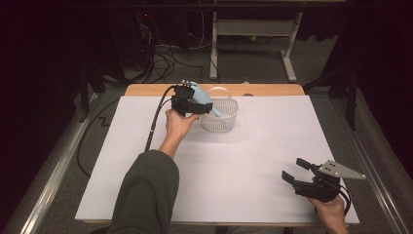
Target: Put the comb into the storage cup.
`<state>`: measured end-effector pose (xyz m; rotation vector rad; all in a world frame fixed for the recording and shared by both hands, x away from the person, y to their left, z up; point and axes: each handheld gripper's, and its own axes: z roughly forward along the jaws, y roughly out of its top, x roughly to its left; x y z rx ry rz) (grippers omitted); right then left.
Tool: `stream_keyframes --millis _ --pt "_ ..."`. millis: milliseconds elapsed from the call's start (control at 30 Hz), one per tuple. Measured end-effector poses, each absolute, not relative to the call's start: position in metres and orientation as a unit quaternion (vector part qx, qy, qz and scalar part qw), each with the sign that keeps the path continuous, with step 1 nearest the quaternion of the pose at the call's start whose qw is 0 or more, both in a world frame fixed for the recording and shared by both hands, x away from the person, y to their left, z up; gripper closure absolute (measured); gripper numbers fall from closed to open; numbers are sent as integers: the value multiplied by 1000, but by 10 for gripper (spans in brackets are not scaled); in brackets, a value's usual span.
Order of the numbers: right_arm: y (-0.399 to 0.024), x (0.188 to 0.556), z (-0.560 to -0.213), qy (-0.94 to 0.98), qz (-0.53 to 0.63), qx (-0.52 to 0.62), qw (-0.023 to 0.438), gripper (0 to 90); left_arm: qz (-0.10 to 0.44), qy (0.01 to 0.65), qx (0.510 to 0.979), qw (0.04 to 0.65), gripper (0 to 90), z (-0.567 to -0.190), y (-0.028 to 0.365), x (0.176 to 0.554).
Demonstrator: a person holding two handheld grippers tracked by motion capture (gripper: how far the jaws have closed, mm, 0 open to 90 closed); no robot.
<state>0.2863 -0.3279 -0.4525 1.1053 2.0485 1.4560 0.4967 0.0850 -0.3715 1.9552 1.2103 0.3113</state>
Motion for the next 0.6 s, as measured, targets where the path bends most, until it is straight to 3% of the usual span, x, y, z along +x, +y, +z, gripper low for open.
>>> stream_keyframes --millis 600 --pt "-328 287 -452 732 520 394 199 206 146 474 767 407 37 -363 104 484"
